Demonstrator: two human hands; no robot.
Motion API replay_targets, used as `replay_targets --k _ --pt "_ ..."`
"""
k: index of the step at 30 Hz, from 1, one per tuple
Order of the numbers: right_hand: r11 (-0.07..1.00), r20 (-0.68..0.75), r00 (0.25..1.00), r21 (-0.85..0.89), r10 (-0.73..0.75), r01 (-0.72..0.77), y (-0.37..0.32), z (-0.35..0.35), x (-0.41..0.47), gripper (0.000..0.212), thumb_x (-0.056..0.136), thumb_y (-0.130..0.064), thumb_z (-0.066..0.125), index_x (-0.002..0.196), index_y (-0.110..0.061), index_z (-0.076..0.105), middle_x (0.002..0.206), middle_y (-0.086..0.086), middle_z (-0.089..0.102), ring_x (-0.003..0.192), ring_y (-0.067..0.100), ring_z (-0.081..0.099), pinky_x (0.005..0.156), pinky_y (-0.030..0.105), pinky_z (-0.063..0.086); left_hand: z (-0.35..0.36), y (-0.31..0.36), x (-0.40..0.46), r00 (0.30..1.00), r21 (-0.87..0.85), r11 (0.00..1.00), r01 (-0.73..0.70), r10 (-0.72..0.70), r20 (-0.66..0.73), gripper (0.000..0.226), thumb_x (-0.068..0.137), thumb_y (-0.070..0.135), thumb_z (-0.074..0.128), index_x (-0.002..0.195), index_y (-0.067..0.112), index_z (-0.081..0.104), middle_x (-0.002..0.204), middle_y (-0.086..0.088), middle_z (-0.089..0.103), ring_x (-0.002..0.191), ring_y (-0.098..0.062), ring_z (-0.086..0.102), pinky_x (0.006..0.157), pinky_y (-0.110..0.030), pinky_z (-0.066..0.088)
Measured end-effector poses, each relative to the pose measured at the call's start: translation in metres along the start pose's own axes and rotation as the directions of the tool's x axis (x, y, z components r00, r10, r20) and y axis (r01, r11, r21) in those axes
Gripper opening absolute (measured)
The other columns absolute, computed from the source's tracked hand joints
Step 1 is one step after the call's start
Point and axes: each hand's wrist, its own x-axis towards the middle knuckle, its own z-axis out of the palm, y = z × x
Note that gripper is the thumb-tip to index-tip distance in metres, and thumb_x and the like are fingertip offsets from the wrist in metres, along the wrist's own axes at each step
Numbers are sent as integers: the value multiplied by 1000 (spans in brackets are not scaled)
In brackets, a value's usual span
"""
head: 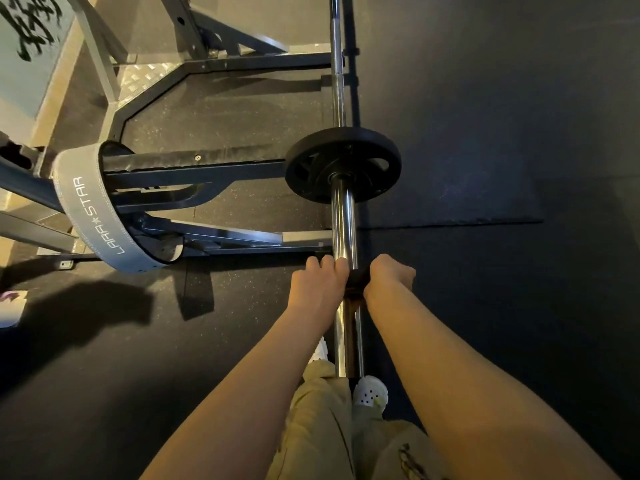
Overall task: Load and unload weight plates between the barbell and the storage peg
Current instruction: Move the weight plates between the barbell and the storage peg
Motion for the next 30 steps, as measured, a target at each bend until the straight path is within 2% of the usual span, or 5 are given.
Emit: replay_targets --k 3,7,13,23,30 --pt "1000 11 1000 -26 15 -15 -8 5 13 33 91 -19 57 123 -15 50 109 11 56 77 20 55 50 31 40 -2 2 11 1000 -4 1000 -16 16 3 54 87 17 65 131 13 34 119 -9 47 104 -23 49 73 -31 46" --pt "997 90 996 -73 6 0 -10 5 25 35 95 -14 48 130 -10 50 83 2 50 68 14 51 52 28 41 -14 9 15 998 45 998 -42 40 55 56 87 14 64 133 11 33 123 -12 46 106 -26 50 78 -35 51" --pt "983 98 984 93 146 -155 -25 2 36 27 90 -12 56 117 -12 52 107 15 56 95 31 58 86 48 54 -31 28 40 990 163 986 -30 7 142 57 85 13 66 133 9 35 126 -17 48 114 -34 51 86 -50 53" --pt "979 96 979 79 179 -187 -49 13 54 4 93 -6 53 89 -8 52 102 17 57 103 30 59 93 45 53 -49 38 77 968 279 951 -131 63 241 57 82 5 67 130 6 36 118 -22 52 107 -37 58 78 -47 58" --pt "971 70 969 7 236 -237 -59 12 44 15 92 -9 56 107 -9 54 101 17 57 102 31 59 89 45 54 -61 33 87 938 208 963 -168 91 334 51 86 4 63 131 6 38 118 -21 54 104 -37 61 80 -48 57"
